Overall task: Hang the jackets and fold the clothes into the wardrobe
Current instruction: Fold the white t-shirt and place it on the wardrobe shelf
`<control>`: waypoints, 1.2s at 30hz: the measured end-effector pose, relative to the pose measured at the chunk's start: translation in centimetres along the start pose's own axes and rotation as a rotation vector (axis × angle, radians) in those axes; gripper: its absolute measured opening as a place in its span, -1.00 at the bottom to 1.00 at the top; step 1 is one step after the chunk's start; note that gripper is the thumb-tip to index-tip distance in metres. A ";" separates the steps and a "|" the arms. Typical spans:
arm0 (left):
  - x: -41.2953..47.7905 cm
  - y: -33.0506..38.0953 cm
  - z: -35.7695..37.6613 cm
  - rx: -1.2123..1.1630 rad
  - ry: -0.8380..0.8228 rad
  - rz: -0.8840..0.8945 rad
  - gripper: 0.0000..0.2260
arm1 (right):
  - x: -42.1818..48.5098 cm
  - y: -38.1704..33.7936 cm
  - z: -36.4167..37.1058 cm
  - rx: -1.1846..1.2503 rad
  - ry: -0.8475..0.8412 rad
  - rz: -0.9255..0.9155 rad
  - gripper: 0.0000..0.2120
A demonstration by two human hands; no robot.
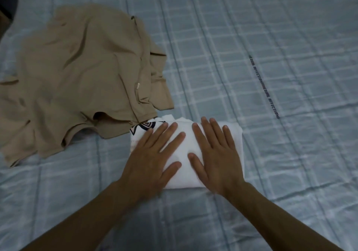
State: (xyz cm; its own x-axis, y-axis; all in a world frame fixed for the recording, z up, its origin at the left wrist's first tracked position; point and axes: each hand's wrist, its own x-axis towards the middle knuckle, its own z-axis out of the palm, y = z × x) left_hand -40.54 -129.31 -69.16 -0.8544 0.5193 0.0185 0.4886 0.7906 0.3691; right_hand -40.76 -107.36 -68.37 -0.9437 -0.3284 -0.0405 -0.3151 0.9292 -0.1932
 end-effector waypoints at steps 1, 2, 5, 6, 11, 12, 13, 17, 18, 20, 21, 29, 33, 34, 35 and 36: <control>0.6 -0.4 0.0 -0.003 -0.004 -0.003 -0.44 | 0.6 0.3 0.2 0.013 -0.006 0.005 -0.35; 1.3 -0.9 0.1 -0.003 -0.004 -0.006 -0.44 | 1.3 0.6 0.4 0.027 -0.006 0.009 -0.35; 2.7 -1.6 0.1 -0.008 -0.018 0.000 -0.42 | 2.5 1.2 0.6 0.052 -0.007 0.011 -0.35; 2.8 -1.7 0.0 -0.006 -0.024 0.000 -0.41 | 2.5 1.2 0.5 0.056 -0.004 0.010 -0.35; 2.0 -0.8 -0.6 0.103 0.024 0.039 -0.47 | 0.8 0.6 -0.4 0.070 0.030 -0.052 -0.40; 1.7 -0.4 -0.7 0.153 0.084 0.094 -0.55 | 0.1 0.5 -0.5 0.061 0.027 -0.087 -0.41; 1.2 0.0 -0.5 0.183 0.162 0.151 -0.63 | -0.7 0.6 -0.6 0.054 0.020 -0.121 -0.41; -1.4 1.1 -0.2 0.080 0.142 0.114 -0.44 | -3.4 1.4 -0.7 0.045 -0.080 -0.169 -0.07; -1.9 1.1 0.0 0.080 0.064 0.086 -0.28 | -3.6 1.5 -0.6 0.032 -0.090 -0.164 0.01; -2.2 1.0 0.3 0.130 -0.031 0.073 -0.12 | -3.5 1.6 -0.2 0.027 -0.061 -0.160 0.01; -2.1 1.0 0.3 0.151 -0.046 0.072 -0.12 | -3.3 1.6 0.0 0.025 -0.045 -0.164 -0.02; -1.1 1.3 -0.2 0.331 0.217 0.069 -0.59 | -2.5 1.8 0.2 0.001 0.111 -0.161 -0.13; -1.1 3.5 -4.0 0.365 0.274 0.066 -0.62 | -2.3 1.9 -3.4 0.037 0.104 -0.172 -0.09; -1.4 4.4 -5.4 0.374 0.273 0.061 -0.57 | -2.5 1.7 -5.0 0.046 0.106 -0.185 -0.07; -1.9 5.4 -7.0 0.370 0.257 0.042 -0.49 | -2.8 1.2 -6.8 0.052 0.114 -0.205 -0.06; -2.6 6.6 -9.1 0.367 0.244 0.010 -0.46 | -3.2 0.6 -8.9 0.056 0.131 -0.233 -0.06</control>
State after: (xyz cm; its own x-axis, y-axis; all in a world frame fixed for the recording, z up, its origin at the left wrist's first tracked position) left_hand -36.71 -128.43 -58.36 -0.8444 0.4707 0.2557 0.4901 0.8716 0.0141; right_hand -38.80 -104.18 -59.65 -0.8524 -0.5043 0.1379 -0.5228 0.8191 -0.2361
